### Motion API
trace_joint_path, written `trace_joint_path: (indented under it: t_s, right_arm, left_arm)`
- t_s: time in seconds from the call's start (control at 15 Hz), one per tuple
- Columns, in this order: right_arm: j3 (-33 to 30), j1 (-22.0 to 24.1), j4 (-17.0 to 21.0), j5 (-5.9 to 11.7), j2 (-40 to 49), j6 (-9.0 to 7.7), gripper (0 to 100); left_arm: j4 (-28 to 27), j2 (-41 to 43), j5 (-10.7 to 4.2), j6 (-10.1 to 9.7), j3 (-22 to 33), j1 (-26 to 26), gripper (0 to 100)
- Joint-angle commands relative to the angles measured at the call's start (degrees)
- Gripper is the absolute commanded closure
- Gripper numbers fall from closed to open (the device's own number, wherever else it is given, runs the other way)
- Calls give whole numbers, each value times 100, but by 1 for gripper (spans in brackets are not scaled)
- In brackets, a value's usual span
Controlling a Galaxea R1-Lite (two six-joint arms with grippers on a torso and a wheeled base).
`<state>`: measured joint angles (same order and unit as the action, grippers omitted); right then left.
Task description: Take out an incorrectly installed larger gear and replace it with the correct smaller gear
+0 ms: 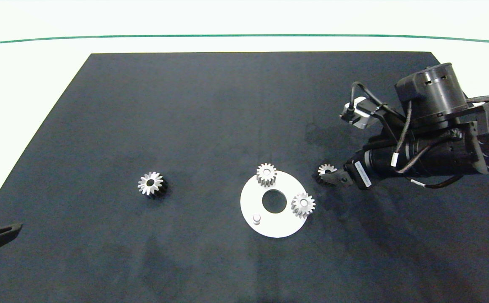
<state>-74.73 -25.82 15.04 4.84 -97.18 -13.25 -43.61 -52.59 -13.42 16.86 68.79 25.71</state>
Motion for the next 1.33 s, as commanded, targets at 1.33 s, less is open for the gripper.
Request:
trace_joint_path:
  t_s: [1.33]
  right_arm:
    - [-297, -213, -19, 623, -697, -99, 24]
  left_arm:
    - [-34, 302, -20, 19, -164, 22, 0]
